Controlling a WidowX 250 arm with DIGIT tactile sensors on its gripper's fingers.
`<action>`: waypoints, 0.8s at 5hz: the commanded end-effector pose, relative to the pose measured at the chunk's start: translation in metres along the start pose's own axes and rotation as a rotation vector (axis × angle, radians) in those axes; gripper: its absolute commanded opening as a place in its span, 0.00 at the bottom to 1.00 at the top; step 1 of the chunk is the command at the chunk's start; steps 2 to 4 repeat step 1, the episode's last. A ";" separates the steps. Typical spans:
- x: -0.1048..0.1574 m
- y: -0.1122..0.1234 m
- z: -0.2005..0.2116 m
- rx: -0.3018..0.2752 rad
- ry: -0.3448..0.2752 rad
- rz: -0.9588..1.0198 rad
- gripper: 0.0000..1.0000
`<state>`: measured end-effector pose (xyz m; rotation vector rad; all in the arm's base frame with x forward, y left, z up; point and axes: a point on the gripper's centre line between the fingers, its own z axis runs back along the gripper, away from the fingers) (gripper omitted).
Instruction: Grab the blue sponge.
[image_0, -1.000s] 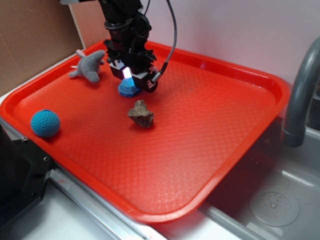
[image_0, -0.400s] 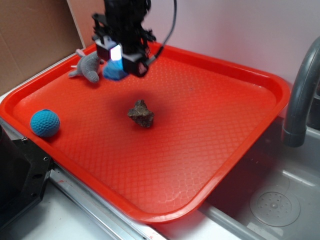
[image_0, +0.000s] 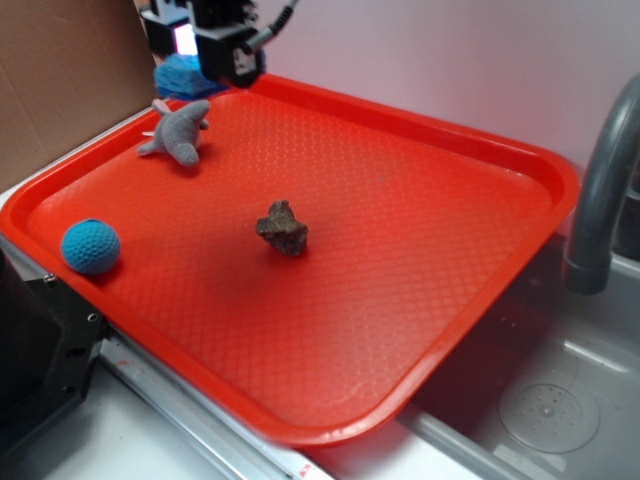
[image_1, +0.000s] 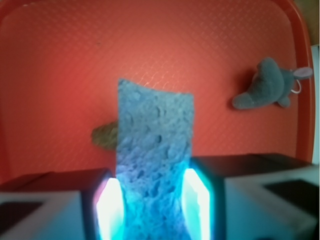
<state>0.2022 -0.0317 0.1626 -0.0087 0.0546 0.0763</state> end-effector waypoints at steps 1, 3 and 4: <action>-0.021 0.005 0.011 0.078 -0.107 -0.025 0.00; -0.021 0.005 0.011 0.078 -0.107 -0.025 0.00; -0.021 0.005 0.011 0.078 -0.107 -0.025 0.00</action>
